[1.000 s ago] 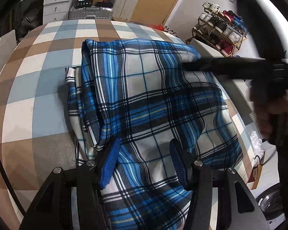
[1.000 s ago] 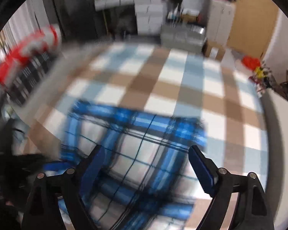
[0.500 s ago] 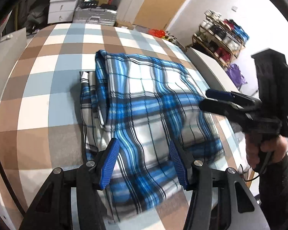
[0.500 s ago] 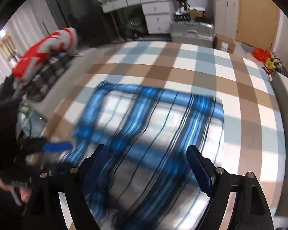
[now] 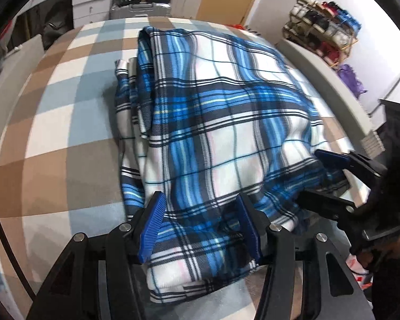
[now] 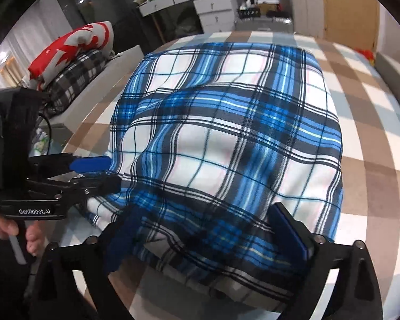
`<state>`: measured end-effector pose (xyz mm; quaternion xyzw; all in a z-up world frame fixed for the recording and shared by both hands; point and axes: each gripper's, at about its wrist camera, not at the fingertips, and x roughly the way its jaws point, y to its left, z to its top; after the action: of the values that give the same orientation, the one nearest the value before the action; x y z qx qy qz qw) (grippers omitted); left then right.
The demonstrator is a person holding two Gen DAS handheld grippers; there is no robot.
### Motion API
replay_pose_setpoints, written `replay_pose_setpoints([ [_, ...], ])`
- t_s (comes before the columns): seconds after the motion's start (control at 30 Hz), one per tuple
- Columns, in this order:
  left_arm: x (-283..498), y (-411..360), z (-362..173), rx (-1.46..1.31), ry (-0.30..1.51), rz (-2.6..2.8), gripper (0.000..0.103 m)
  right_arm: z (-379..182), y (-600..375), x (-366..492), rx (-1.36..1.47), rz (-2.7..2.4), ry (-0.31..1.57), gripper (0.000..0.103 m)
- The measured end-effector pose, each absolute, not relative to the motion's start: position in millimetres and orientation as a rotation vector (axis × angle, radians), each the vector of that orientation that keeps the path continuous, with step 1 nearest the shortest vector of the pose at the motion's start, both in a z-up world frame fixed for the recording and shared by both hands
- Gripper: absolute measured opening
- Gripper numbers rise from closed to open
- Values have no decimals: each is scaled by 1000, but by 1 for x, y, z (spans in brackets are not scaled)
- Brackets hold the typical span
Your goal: Fold large clothes
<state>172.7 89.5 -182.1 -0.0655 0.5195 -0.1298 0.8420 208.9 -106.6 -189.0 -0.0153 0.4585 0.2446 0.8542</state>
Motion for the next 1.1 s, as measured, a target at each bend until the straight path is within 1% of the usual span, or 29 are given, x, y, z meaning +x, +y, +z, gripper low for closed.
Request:
replay_pose_setpoints([
  [0.1,167,90,-169,-125,1081,-184,49,-180,-110,198,22,482,896,99],
  [0.2,147,88,-140,-109,971,-132,49,-159,-125,179,108,488,787,98],
  [0.3,123,80,-105,-103,856,-117,49,-131,-138,148,132,461,641,98],
  [0.4,101,70,-78,-73,779,-89,49,-105,-142,118,132,440,523,102],
  [0.43,96,67,-72,-62,757,-77,52,-98,-143,109,134,434,492,103],
  [0.47,88,64,-63,-42,730,-61,61,-92,-144,101,138,432,468,103],
  [0.5,82,62,-57,-27,706,-49,65,-87,-145,94,142,435,450,103],
  [0.53,77,58,-54,-17,686,-40,72,-83,-146,88,146,435,435,103],
  [0.6,65,57,-47,-6,642,-26,74,-77,-150,79,154,426,424,103],
  [0.63,66,56,-47,-1,633,-25,79,-75,-153,79,157,422,423,103],
  [0.67,65,55,-48,14,628,-20,90,-75,-155,76,163,420,420,103],
  [0.73,72,56,-58,46,632,12,95,-79,-157,76,161,412,430,103],
  [0.8,84,58,-72,83,660,37,96,-87,-162,83,165,377,478,103],
  [0.83,95,60,-81,103,706,13,102,-95,-165,94,176,369,532,103],
  [0.9,123,71,-103,87,830,-15,102,-111,-172,114,192,374,602,103],
  [0.97,152,90,-130,11,998,-65,102,-131,-177,141,190,370,701,103],
  [1.0,165,100,-141,-18,1048,-73,102,-140,-179,154,193,372,746,103],
  [1.1,192,122,-160,-49,1103,-83,102,-167,-193,190,245,385,860,103],
])
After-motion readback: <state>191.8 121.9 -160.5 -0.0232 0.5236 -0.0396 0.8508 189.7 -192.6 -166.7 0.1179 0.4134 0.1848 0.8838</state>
